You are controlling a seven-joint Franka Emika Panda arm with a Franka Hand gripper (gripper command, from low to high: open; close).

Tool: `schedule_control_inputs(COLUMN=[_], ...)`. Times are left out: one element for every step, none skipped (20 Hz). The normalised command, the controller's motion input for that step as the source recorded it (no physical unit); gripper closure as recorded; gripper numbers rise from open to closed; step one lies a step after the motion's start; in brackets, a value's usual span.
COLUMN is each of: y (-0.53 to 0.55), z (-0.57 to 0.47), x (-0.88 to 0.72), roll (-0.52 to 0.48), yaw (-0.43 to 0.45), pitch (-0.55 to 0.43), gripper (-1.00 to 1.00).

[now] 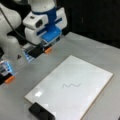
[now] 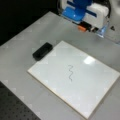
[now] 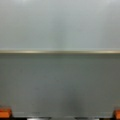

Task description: Erasing curve lines

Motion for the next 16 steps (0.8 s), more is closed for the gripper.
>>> schedule_control_inputs(y=[0.00, -0.01, 0.00, 0.00, 0.01, 0.01, 0.01, 0.00, -0.02, -0.03, -0.04, -0.05, -0.07, -0.08, -0.11, -0.15], z=[0.00, 0.00, -0.01, -0.01, -0.02, -0.02, -0.02, -0.01, 0.00, 0.01, 0.02, 0.01, -0.02, -0.04, -0.05, -0.06], x=[-0.01, -0.01, -0.01, -0.02, -0.02, -0.03, -0.03, -0.03, -0.02, -0.01, 0.01, 0.03, 0.06, 0.08, 0.12, 0.14], roll=[0.068, 0.084, 0.091, 0.095, 0.095, 0.095, 0.096, 0.101, 0.104, 0.105, 0.144, 0.150, 0.123, 0.116, 0.106, 0.109], yaw=[0.188, 0.207, 0.207, 0.180, 0.143, 0.115, 0.089, 0.075, 0.068, 0.062, 0.050, 0.048, 0.053, 0.054, 0.069, 0.081], pitch=[-0.001, -0.013, -0.039, -0.040, -0.030, -0.027, -0.019, 0.014, 0.061, 0.073, 0.176, 0.183, 0.121, 0.104, 0.048, 0.027], gripper=[-1.00, -1.00, -1.00, -1.00, -1.00, -1.00, -1.00, -1.00, -1.00, -1.00, -1.00, -1.00, -1.00, -1.00, -1.00, -1.00])
